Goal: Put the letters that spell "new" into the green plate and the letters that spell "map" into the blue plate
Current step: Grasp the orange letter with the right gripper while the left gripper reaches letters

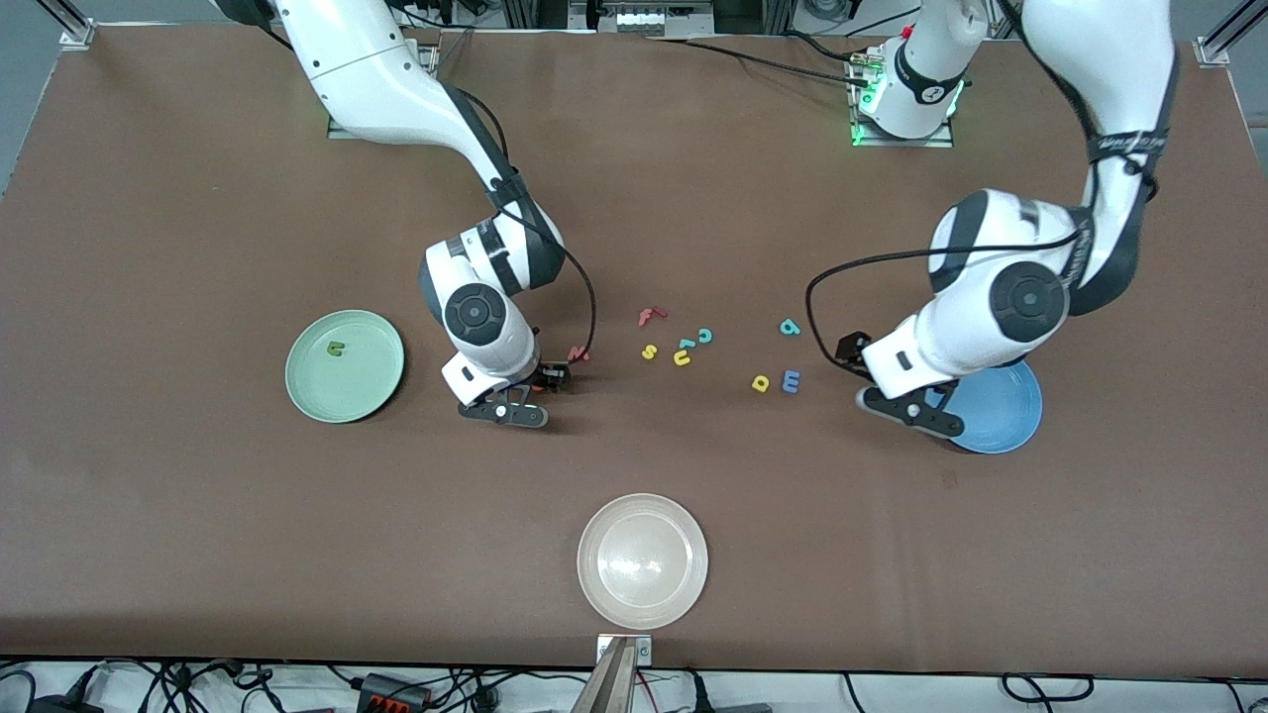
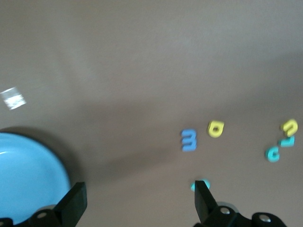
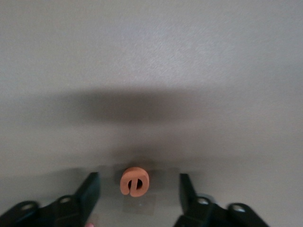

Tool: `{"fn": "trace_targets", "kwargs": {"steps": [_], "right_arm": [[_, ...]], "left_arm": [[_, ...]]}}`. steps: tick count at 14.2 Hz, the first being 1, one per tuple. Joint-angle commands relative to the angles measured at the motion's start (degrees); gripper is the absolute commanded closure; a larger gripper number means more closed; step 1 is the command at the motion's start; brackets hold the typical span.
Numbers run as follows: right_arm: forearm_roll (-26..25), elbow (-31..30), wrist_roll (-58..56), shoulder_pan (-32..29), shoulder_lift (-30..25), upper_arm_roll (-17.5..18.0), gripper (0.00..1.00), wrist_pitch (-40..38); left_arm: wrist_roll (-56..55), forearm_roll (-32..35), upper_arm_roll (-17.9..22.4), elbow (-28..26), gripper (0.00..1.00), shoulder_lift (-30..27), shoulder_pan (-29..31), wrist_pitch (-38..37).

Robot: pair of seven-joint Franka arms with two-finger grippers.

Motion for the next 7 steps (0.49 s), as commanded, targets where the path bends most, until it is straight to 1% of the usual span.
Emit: {"fn": "trace_targets", "kwargs": {"steps": [1,2,4,7], "right_arm": [[0.3,1.2,0.8,0.5,0.6,-0.5,0.44,0.0],[0.3,1.2,0.8,0.5,1.1,-0.5,0.51,0.1],[0.3,1.2,0.9,0.5,1.3,-0.5,0.55,0.4],[0.4,1.2,0.9,0.5,1.6,-0.5,0.55,0.4]], "left_arm": [[-5.2,-0.7,0.3,-2.6,0.0,1.9,-2.9,6.4],[-5.4,-0.7,0.3,-3.6,0.0,2.7,-3.0,7.9],[-5.4,-0.7,0.3,-5.1,0.0,5.1,-3.3,11.5],[-5.4,-0.7,0.3,-5.2,0.01,8.7,-5.1,16.4]]}}
